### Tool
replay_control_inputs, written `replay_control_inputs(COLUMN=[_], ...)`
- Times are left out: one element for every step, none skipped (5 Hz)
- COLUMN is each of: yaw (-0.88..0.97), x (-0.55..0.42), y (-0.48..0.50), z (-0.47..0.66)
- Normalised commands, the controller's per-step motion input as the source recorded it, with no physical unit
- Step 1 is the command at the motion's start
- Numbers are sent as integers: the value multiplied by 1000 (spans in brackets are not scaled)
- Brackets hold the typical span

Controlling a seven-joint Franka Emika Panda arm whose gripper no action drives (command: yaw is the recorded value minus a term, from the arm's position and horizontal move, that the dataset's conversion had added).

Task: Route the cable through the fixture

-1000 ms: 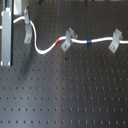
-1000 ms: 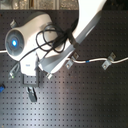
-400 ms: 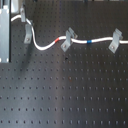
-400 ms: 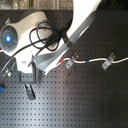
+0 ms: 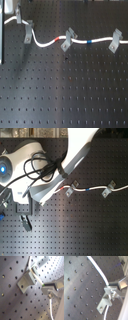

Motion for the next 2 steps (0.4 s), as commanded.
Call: replay_control_inputs(yaw=[0,20], x=[-182,-43], y=[-1,-1], z=[271,0])
